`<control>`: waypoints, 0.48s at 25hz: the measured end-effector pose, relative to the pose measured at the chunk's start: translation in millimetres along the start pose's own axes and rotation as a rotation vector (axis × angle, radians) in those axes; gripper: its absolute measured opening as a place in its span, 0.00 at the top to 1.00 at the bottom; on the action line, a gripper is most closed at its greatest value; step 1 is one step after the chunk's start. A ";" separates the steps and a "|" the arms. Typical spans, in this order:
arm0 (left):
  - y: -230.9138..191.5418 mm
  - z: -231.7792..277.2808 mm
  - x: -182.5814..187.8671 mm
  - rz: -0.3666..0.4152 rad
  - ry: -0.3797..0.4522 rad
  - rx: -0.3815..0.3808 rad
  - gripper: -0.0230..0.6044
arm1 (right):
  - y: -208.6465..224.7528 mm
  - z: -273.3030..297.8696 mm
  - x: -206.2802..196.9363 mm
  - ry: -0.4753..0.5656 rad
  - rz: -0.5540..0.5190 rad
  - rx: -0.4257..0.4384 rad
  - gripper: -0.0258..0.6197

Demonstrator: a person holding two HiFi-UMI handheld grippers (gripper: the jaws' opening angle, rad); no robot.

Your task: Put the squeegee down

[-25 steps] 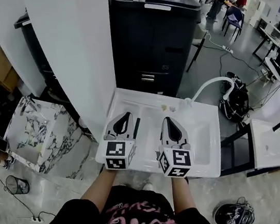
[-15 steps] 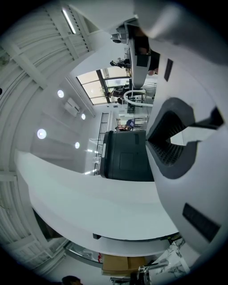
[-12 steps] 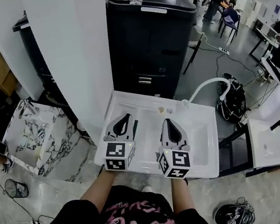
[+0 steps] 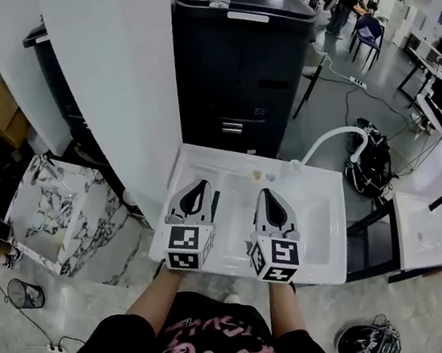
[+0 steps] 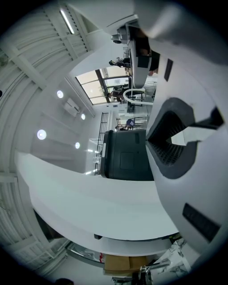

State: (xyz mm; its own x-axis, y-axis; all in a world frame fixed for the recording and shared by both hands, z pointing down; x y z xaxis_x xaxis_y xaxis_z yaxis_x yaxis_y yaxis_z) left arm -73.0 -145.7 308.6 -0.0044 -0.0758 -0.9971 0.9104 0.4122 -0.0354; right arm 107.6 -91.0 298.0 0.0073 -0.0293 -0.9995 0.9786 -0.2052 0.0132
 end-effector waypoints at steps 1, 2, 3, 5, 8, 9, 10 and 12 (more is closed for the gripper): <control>-0.3 1.0 0.4 0.000 0.002 0.002 0.95 | 0.8 1.1 0.1 0.002 0.000 -0.002 0.93; -0.8 2.4 1.3 -0.001 0.003 0.004 0.95 | 1.4 2.5 0.5 0.004 0.001 -0.003 0.93; -1.2 3.9 2.2 -0.002 0.005 0.005 0.95 | 1.9 4.0 0.9 0.006 0.000 -0.003 0.93; -2.2 6.6 3.1 -0.002 0.009 0.007 0.95 | 2.5 7.0 0.9 0.005 -0.001 -0.001 0.93; -3.0 10.7 3.5 -0.001 0.009 0.009 0.95 | 4.3 10.9 0.2 0.003 -0.002 0.004 0.93; -2.7 12.2 3.7 0.000 0.008 0.008 0.95 | 5.2 11.9 0.4 0.003 -0.001 0.004 0.93; -2.1 13.4 3.7 0.001 0.007 0.006 0.95 | 6.2 12.6 0.8 0.004 -0.003 0.005 0.93; -0.8 15.5 3.5 0.004 0.004 0.005 0.95 | 8.5 14.0 2.0 0.007 -0.007 0.006 0.93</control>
State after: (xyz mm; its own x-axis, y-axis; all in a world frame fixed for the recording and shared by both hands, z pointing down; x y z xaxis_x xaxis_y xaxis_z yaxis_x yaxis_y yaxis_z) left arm -67.3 -160.3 306.2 -0.0026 -0.0705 -0.9975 0.9126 0.4077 -0.0312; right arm 113.1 -106.5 296.5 0.0017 -0.0214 -0.9998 0.9775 -0.2108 0.0062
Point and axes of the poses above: the fingertips, and each gripper's own axes: z forward along the fingers, y to its right, x out of its top, the point moved 8 cm from there along -z, backward along the fingers, and after that the axes turned 6 degrees about x, right-handed, at the moved point
